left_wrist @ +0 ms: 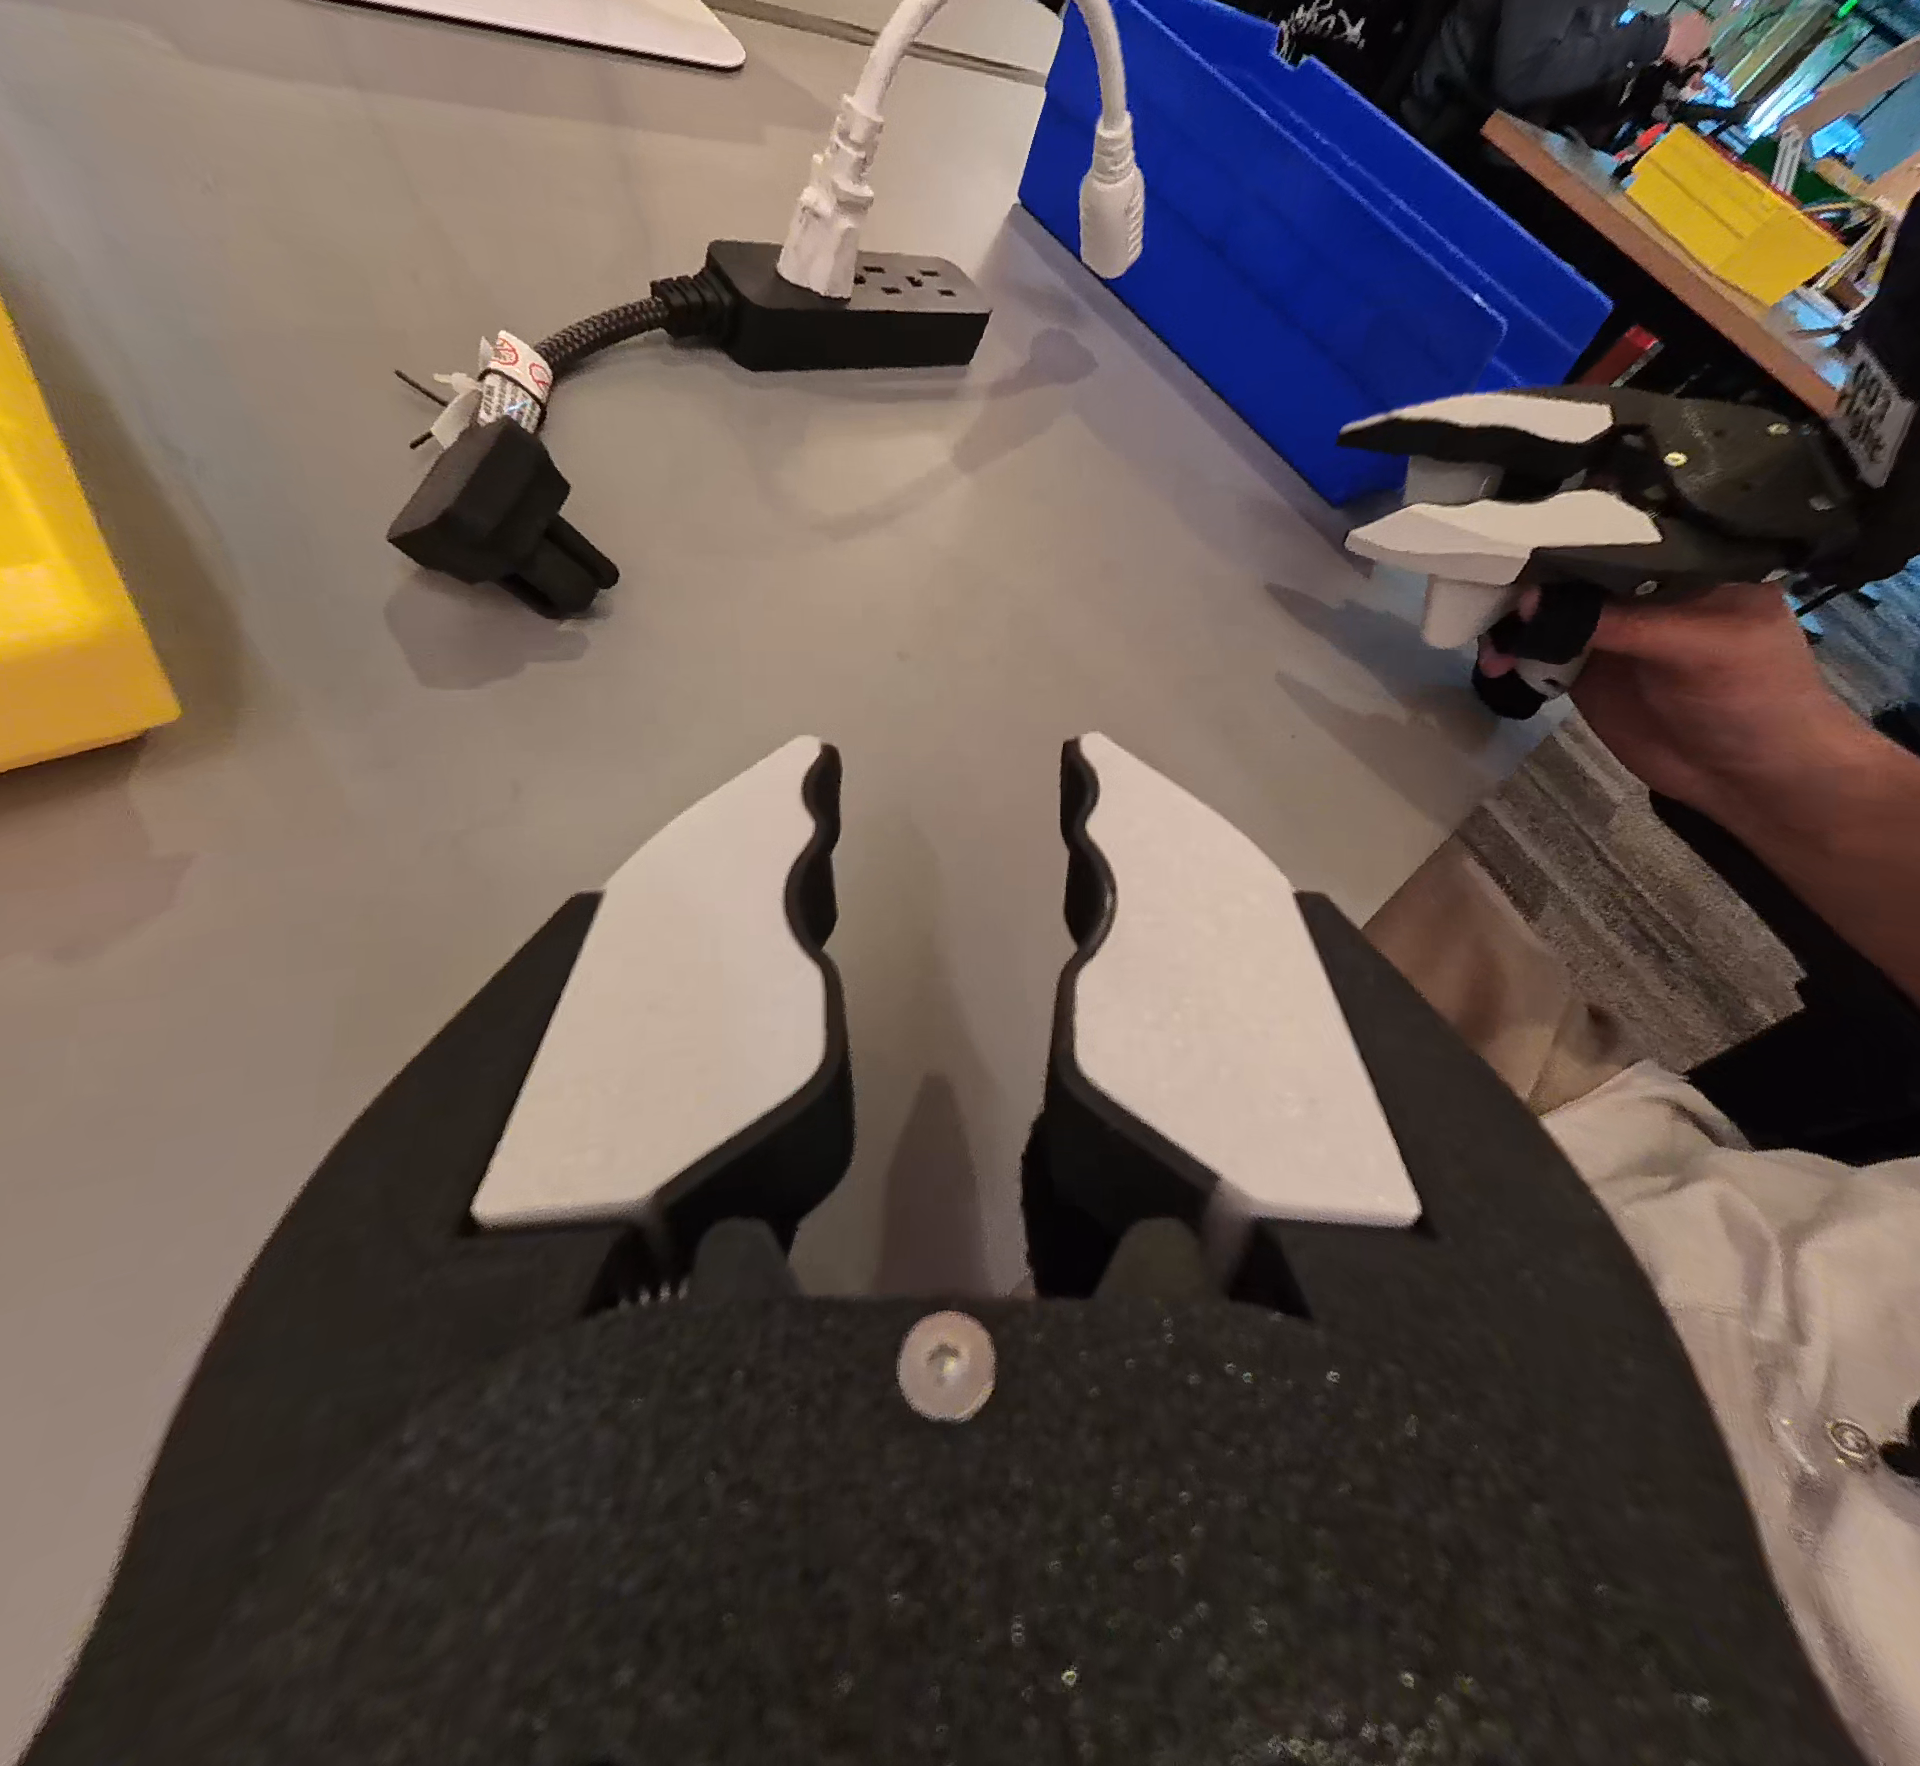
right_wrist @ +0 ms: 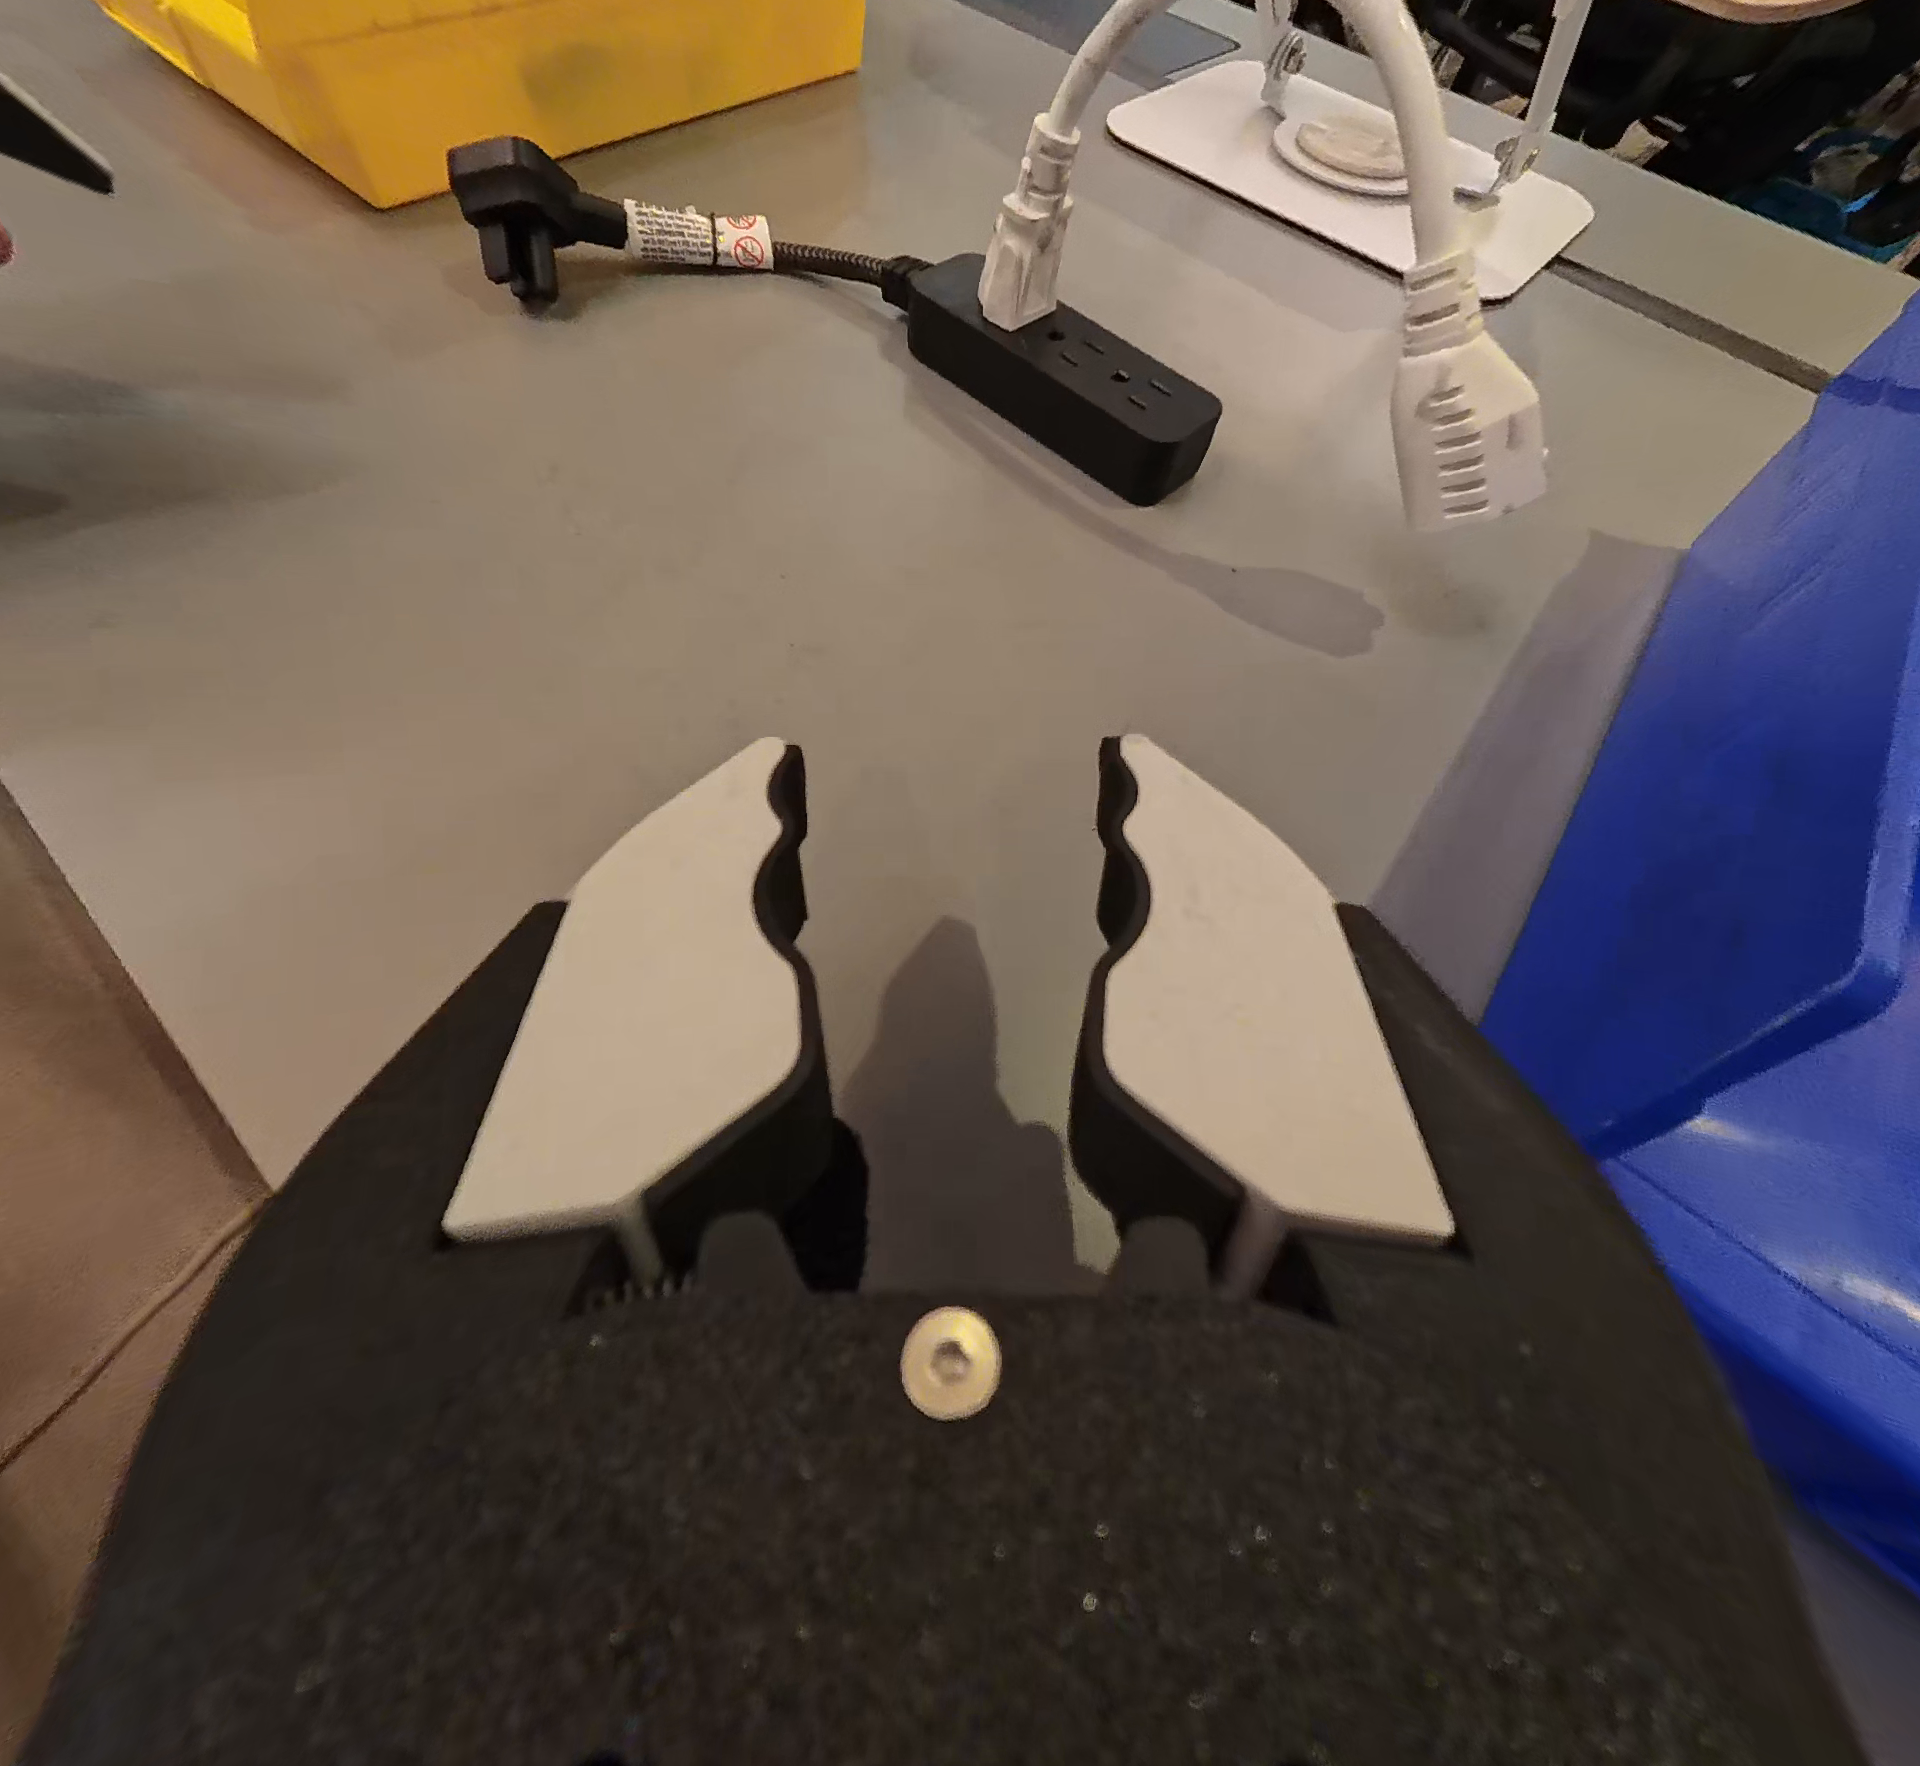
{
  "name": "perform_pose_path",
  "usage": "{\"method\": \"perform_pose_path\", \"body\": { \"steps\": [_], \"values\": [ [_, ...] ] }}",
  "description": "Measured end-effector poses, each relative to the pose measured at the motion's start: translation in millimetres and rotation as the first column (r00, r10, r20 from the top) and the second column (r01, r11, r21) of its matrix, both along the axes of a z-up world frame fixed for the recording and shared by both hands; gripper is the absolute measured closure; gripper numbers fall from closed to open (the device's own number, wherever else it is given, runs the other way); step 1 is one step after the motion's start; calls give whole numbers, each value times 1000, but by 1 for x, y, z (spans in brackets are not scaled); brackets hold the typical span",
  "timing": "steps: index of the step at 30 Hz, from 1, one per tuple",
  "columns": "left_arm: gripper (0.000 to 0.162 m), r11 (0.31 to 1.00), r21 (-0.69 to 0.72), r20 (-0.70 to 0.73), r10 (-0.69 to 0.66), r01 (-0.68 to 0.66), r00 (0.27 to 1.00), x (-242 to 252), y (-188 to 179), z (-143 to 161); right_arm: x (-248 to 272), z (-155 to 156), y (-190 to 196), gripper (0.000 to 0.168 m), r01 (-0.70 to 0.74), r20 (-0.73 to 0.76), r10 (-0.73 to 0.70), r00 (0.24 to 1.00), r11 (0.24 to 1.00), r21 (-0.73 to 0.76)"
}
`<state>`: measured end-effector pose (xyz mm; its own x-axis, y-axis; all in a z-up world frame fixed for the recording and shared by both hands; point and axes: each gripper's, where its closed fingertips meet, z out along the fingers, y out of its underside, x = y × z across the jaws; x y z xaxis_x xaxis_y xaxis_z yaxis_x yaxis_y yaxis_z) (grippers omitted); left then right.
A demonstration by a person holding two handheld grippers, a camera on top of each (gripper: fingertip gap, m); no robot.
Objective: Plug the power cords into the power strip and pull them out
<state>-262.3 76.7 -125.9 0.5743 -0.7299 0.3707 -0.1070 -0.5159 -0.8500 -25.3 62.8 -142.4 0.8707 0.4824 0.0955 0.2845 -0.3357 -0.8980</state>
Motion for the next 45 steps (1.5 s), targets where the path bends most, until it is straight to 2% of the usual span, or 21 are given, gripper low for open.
{"method": "perform_pose_path", "body": {
  "steps": [1, 10, 25, 35, 40, 45],
  "values": [
    [122, 1000, -5, 11, -1, 2, 1000, 1, 1, 1, 0, -1, 0, 114, -5, 1, 5, 1000, 1000, -5],
    [116, 999, -37, 36, -26, 27, 999, 8, 2, 1, 1, 0, -4, 117, -16, 10, 16, 1000, 1000, 2],
    [117, 998, -59, 44, -25, 27, 999, 9, 0, 0, 0, 3, -10, 119, -29, -36, 29, 999, 1000, -3],
    [118, 993, -110, 124, -31, 45, 992, 10, -2, 5, -3, 0, -13, 120, -44, -31, 44, 999, 999, -17],
    [118, 997, -68, 45, -20, 23, 999, 8, 2, -1, -5, -1, -11, 121, -52, -35, 51, 998, 998, -25],
    [118, 995, -85, 55, -48, 53, 997, 15, -4, -2, -5, -1, -14, 121, -53, -25, 53, 998, 998, -26]
  ]
}}
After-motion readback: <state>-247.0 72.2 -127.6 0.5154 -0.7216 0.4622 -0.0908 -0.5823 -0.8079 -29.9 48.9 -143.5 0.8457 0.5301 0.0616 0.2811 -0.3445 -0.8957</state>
